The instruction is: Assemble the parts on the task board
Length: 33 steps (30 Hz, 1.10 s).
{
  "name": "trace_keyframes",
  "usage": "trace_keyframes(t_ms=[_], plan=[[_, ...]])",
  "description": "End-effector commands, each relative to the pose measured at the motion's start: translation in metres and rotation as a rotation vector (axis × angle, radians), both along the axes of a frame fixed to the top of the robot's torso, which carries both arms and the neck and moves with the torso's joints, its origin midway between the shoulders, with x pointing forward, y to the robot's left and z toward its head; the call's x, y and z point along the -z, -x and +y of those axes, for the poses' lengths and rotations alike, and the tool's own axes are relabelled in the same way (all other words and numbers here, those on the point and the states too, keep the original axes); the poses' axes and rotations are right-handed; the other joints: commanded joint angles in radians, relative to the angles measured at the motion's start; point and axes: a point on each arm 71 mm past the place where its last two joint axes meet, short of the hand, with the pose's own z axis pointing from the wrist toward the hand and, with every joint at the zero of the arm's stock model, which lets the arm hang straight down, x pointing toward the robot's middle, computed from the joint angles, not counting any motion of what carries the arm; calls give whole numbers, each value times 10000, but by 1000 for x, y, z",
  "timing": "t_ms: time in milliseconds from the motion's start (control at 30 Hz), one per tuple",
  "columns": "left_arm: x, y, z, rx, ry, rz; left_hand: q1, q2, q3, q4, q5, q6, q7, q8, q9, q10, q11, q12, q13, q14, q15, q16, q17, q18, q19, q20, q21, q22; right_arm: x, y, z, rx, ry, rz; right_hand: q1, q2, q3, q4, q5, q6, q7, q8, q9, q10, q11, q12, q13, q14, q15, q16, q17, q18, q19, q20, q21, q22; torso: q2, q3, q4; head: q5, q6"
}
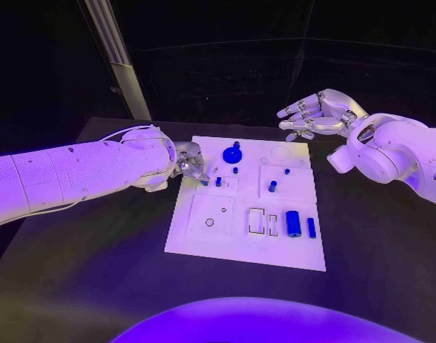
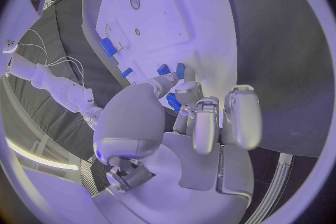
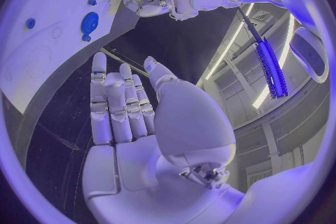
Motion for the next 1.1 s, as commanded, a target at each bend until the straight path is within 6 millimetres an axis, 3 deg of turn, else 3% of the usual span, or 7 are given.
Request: trace_keyframes(t_ms=[33, 300, 500, 833, 1100], plan=[[1, 0, 1, 10, -260, 120, 13, 47, 1243, -1168, 30, 34, -28, 37, 14, 48, 14, 55, -1, 1058, -59, 31, 2634, 88, 63, 0, 12, -9, -1, 0, 1, -100, -44, -30, -90, 37, -14, 50, 68, -53, -11, -14, 16, -78, -9, 38, -7, -40, 5, -6, 992, 34, 51, 38, -38, -12, 4, 1, 8, 3, -4], [2, 0, -1, 58, -233, 284, -51, 14, 1254, -1151, 36, 52, -31, 44, 12, 61, 14, 48, -10, 1058, -58, 31, 2634, 88, 63, -2, 10, -8, -1, 0, 1, -107, -46, -29, -90, 37, -14, 50, 68, -53, -11, -14, 16, -78, -9, 38, -7, -40, 5, -6, 992, 34, 51, 38, -38, -12, 2, 0, -3, -2, -38], [3, 0, -1, 65, -180, 367, -359, -202, 1220, -1093, 347, 168, -91, 79, 6, 148, -25, 75, 30, 1058, -79, 31, 2634, 84, 74, -18, 16, 16, -1, 0, 1, -112, -46, -28, -90, 37, -14, 50, 68, -53, -11, -14, 16, -78, -9, 38, -7, -40, 5, -6, 992, 34, 51, 38, -38, -12, 6, 5, 2, -15, -68], [3, -2, -3, -6, -175, 346, -908, -469, 742, -827, 331, 376, -216, 74, -45, 249, -113, 142, 106, 1058, -149, 31, 2634, 75, 96, -76, 31, 64, -1, 0, 1, -103, -42, -24, -90, 37, -14, 50, 68, -53, -11, -14, 16, -78, -9, 38, -7, -40, 5, -6, 992, 34, 51, 38, -38, -12, 1, 2, 5, -22, -107], [3, -5, -4, -193, -201, 227, -1123, -475, 479, -645, 334, 456, -235, 21, -100, 264, -133, 164, 135, 1058, -173, 31, 2634, 69, 110, -103, 40, 91, -1, 0, 1, -117, -46, -24, -90, 37, -14, 50, 68, -53, -11, -14, 16, -78, -9, 38, -7, -40, 5, -6, 992, 34, 51, 38, -38, -12, -3, 5, -2, -29, -111]])
